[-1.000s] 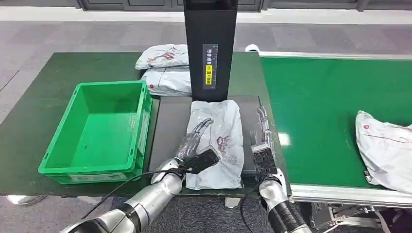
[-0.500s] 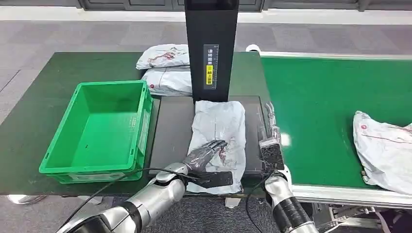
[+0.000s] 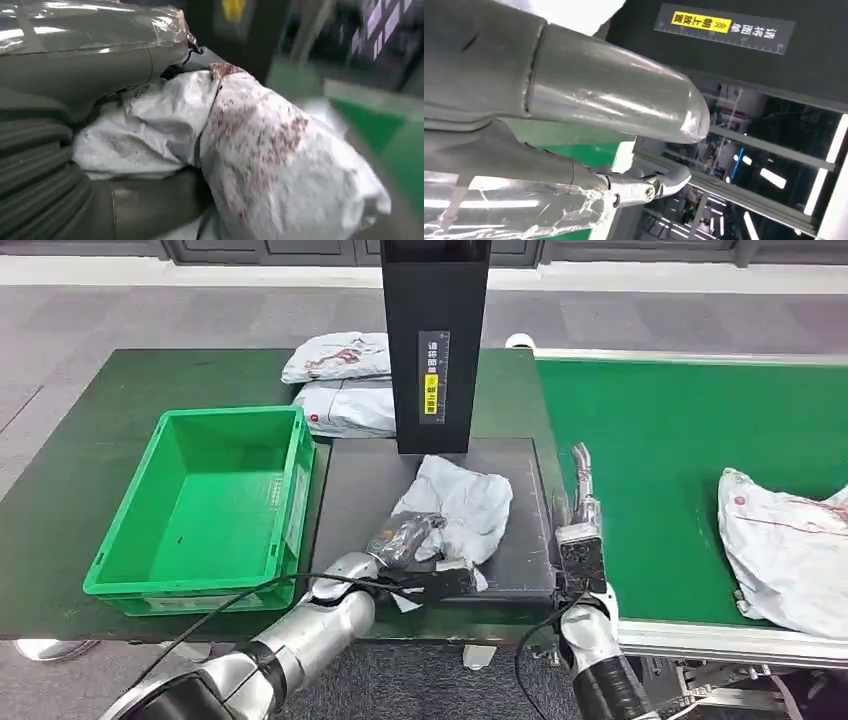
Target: Moved the parcel from conveyor to table for the left to box.
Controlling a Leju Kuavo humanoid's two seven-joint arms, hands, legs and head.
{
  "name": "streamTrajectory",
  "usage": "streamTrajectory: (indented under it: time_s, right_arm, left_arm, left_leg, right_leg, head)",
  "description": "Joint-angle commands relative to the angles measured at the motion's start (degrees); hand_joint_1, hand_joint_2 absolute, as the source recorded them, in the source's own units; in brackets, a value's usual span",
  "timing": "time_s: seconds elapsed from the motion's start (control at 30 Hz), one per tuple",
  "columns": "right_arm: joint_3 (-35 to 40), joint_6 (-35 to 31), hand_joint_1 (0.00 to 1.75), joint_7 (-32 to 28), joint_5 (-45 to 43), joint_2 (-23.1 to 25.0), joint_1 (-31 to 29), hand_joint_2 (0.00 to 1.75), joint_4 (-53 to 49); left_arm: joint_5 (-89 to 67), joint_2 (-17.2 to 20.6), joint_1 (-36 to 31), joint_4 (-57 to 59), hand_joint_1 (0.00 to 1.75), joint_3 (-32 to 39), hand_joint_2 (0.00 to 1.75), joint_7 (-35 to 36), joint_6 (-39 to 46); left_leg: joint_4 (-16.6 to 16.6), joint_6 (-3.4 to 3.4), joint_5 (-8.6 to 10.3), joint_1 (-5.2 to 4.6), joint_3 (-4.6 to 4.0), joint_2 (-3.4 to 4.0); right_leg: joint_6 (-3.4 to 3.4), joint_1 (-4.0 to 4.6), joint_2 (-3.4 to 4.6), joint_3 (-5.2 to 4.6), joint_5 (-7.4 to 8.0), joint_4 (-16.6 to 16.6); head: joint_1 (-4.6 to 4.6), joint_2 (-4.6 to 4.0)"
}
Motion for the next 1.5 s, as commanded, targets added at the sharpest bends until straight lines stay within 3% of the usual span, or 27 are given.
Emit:
streamTrajectory:
  time_s: [0.03,0.2,0.23,0.27,0.33,0.37,0.43,0.5,0.63,0.67,0.9,0.97,1.23,1.27,1.3,1.33,1.4,1.43,1.5]
  right_arm:
    - [-3.19,0.83,0.0,0.41,0.51,0.81,3.83,0.0,-4.04]
    - [-3.26,0.92,0.0,0.41,0.49,0.84,3.46,0.0,-3.83]
    - [-3.3,0.95,0.0,0.39,0.48,0.87,3.48,0.0,-3.77]
    - [-3.3,1.03,0.0,0.39,0.48,0.88,3.46,0.0,-3.76]
    - [-3.27,1.07,0.0,0.33,0.44,0.94,3.29,0.0,-3.3]
    - [-3.23,0.97,0.0,0.32,0.39,0.93,3.2,0.0,-3.16]
    - [-3.16,0.46,0.0,0.33,-0.13,0.58,3.37,0.0,-3.2]
    - [-3.12,0.32,0.0,0.37,-0.44,0.2,3.99,0.0,-3.72]
    - [-3.12,0.32,0.0,0.37,-0.44,0.2,3.99,0.0,-3.72]
    - [-3.17,0.42,0.0,0.59,-0.92,-0.05,4.28,0.0,-3.93]
    - [-3.19,0.39,0.0,1.12,-1.28,-0.97,5.94,0.0,-5.59]
    - [-3.25,0.49,0.0,1.34,-1.34,-1.17,6.35,0.0,-6.14]
    - [-3.25,0.49,0.0,1.34,-1.34,-1.17,6.35,0.0,-6.14]
    - [-3.26,0.02,0.0,1.77,-1.67,-1.31,6.33,0.0,-6.15]
    - [-3.29,0.09,0.0,1.77,-1.61,-1.33,6.44,0.0,-6.44]
    - [-3.42,0.23,0.0,1.78,-1.8,-1.6,6.5,0.0,-6.7]
    - [-3.99,0.22,0.0,1.58,-1.82,-1.74,6.01,0.0,-5.78]
    - [-4.01,0.66,0.0,1.89,-1.29,-2.01,6.38,0.0,-6.87]
    - [-4.3,1.55,0.0,2.53,-0.7,-2.3,6.19,0.0,-6.84]
  left_arm:
    - [5.83,5.55,1.69,-18.51,1.75,17.79,1.75,-3.2,10.08]
    - [5.85,5.3,2.26,-18.84,1.75,17.95,1.75,-3.13,9.96]
    - [4.28,5.36,2.37,-19.21,1.75,19.31,1.75,-3.44,16.19]
    - [0.24,5.22,3.24,-22.28,1.75,24.09,1.75,-3.29,16.58]
    - [-18.18,2.47,5.6,-31.48,1.75,43.15,1.75,-4.66,16.58]
    - [-21.65,1.88,5.57,-33.02,1.75,47.62,1.75,-5.87,16.58]
    - [-32.48,-0.8,4.6,-39.07,1.75,64.39,1.75,-14.42,16.58]
    - [-38.45,-0.68,4.88,-42.18,1.75,71.13,1.75,-15.08,16.58]
    - [-38.45,-0.68,4.88,-42.18,1.75,71.13,1.75,-15.08,16.58]
    - [-43.51,-0.46,5.26,-42.54,1.75,74.92,1.75,-14.34,16.58]
    - [-49.78,6.06,12.37,-46.94,1.75,67.68,1.75,0.95,16.58]
    - [-51.68,7.92,12.25,-41.79,1.75,64.6,1.75,5.31,16.58]
    - [-51.68,7.92,12.25,-41.79,1.75,64.6,1.75,5.31,16.58]
    - [-52.98,11.66,11.65,-35.55,1.55,58.07,1.75,12.99,16.58]
    - [-52.98,12.5,11.07,-32.9,0.0,54.85,1.75,15.94,16.58]
    - [-51.56,13.45,8.56,-25.34,0.0,51.19,1.75,17.63,16.58]
    - [-48.55,13.74,4.0,-13.96,0.0,50.76,1.75,16.47,16.58]
    - [-39.43,12.86,-1.14,-0.86,0.0,52.02,1.75,8.66,13.21]
    - [-35.68,12.05,-2.78,2.56,0.0,50.94,1.75,3.97,11.27]
  left_leg:
    - [-0.02,-0.03,-0.09,0.05,0.0,0.18]
    - [-0.07,-0.04,-0.08,0.02,0.01,0.2]
    - [-0.02,-0.03,-0.06,0.01,-0.06,0.1]
    - [-0.04,-0.02,-0.08,0.03,-0.04,0.12]
    - [0.01,-0.02,-0.1,0.02,-0.1,0.25]
    - [0.05,-0.03,-0.14,0.06,-0.15,0.38]
    - [0.03,-0.04,-0.14,0.06,-0.19,0.46]
    - [0.08,-0.05,-0.16,0.09,-0.22,0.46]
    - [-0.09,-0.07,-0.13,0.04,-0.05,0.58]
    - [-0.04,-0.07,-0.12,0.05,-0.1,0.51]
    - [-0.17,-0.06,-0.19,0.07,0.06,0.58]
    - [-0.13,-0.08,-0.19,0.07,-0.02,0.49]
    - [-0.06,-0.08,-0.14,0.05,-0.17,0.22]
    - [-0.1,-0.08,-0.14,0.06,-0.11,0.19]
    - [-0.07,-0.09,-0.12,0.06,-0.16,0.18]
    - [-0.12,-0.1,-0.1,0.07,-0.13,0.12]
    - [-0.14,-0.1,-0.05,0.07,-0.14,-0.08]
    - [-0.1,-0.1,-0.03,0.01,-0.18,-0.07]
    - [-0.17,-0.11,0.08,0.07,-0.14,-0.52]
  right_leg:
    - [-0.08,0.07,0.06,-0.03,-0.04,-0.03]
    - [-0.11,0.05,0.07,-0.08,-0.06,-0.05]
    - [-0.08,0.03,0.03,-0.11,-0.08,0.0]
    - [-0.09,0.05,0.0,-0.08,-0.09,-0.05]
    - [-0.06,0.03,0.15,-0.17,-0.08,0.01]
    - [-0.07,0.07,0.27,-0.21,-0.06,0.01]
    - [-0.09,0.08,0.33,-0.27,-0.04,0.01]
    - [-0.11,0.1,0.33,-0.31,-0.07,0.05]
    - [-0.14,0.06,0.41,-0.26,-0.07,-0.04]
    - [-0.12,0.07,0.37,-0.31,-0.08,0.0]
    - [-0.18,0.09,0.36,-0.15,-0.14,-0.09]
    - [-0.18,0.09,0.27,-0.21,-0.16,-0.05]
    - [-0.15,0.06,0.07,-0.29,-0.2,0.01]
    - [-0.16,0.08,0.01,-0.21,-0.21,-0.04]
    - [-0.15,0.07,0.02,-0.26,-0.19,0.0]
    - [-0.18,0.08,-0.07,-0.22,-0.21,-0.03]
    - [-0.18,0.08,-0.29,-0.2,-0.21,-0.05]
    - [-0.18,0.02,-0.23,-0.3,-0.19,0.02]
    - [-0.21,0.1,-0.74,-0.09,-0.21,-0.09]
  head:
    - [0.0,0.0]
    - [-0.02,0.0]
    - [-0.02,0.0]
    - [0.0,0.0]
    - [0.0,0.0]
    - [0.0,0.0]
    - [0.0,0.0]
    - [0.0,0.0]
    - [0.0,0.0]
    - [-0.02,0.0]
    - [0.0,0.0]
    - [0.0,0.0]
    - [0.0,0.0]
    - [0.0,0.0]
    - [0.0,0.0]
    - [0.0,0.0]
    - [-0.02,0.0]
    - [-0.02,0.0]
    - [0.0,0.0]
